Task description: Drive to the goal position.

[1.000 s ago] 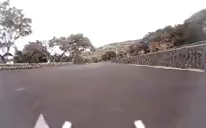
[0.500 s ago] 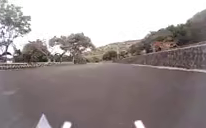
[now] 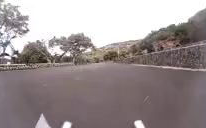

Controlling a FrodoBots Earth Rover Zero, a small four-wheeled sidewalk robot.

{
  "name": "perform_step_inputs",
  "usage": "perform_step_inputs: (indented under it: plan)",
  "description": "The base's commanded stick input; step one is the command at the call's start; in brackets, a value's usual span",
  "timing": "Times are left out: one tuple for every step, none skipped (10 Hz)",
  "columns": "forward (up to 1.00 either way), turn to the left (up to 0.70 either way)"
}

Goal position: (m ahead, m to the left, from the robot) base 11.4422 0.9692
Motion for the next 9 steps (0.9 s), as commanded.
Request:
perform_step_inputs:
  plan:
    - [1.0, 0.0]
    - [1.0, 0.0]
    - [1.0, 0.0]
    - [1.0, 0.0]
    - [1.0, 0.0]
    - [1.0, 0.0]
    - [1.0, 0.0]
    - [1.0, 0.0]
    - [1.0, 0.0]
